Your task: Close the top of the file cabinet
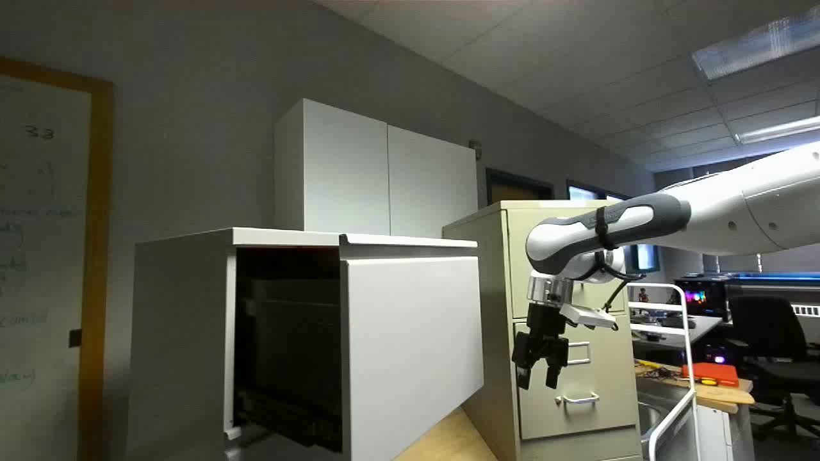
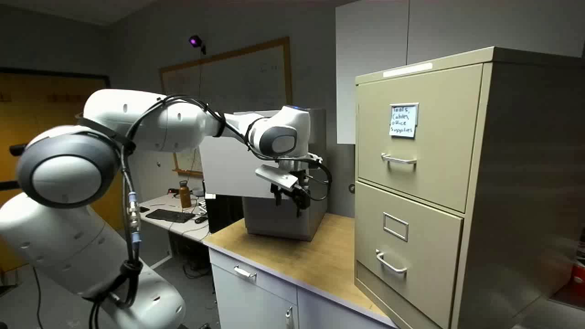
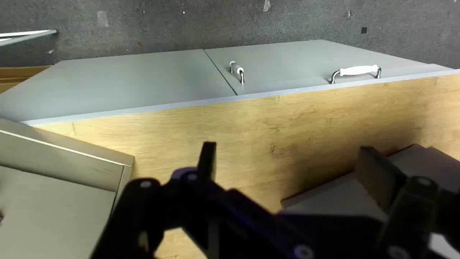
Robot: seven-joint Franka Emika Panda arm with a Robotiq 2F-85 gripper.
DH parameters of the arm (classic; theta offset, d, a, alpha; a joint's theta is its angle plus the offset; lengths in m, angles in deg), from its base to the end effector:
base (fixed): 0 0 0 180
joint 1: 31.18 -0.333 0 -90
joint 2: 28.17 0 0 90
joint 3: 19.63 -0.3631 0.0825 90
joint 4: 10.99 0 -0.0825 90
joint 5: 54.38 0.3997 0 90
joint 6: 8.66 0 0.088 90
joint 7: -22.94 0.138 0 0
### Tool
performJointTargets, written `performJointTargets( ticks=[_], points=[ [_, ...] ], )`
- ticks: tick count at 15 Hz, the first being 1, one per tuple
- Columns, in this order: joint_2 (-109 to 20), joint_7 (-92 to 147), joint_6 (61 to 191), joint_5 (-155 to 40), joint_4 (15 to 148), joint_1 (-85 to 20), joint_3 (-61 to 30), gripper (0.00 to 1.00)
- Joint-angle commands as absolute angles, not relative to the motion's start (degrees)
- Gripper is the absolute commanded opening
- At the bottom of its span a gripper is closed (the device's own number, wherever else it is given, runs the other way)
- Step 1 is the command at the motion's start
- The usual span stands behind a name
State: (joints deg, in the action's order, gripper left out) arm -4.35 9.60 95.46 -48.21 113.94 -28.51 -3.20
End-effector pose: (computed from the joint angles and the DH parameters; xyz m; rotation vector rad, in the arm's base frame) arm 0.4106 -0.1466 0.5632 -2.9328 0.1524 -0.1377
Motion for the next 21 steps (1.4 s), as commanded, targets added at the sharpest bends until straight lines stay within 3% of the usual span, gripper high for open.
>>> performJointTargets(
  ticks=[1,21],
  points=[
    [-4.61,9.05,95.34,-47.57,113.79,-26.83,-4.56,1.0],
    [-3.48,9.38,97.37,-47.82,113.54,-26.73,-5.84,1.0]
  ],
)
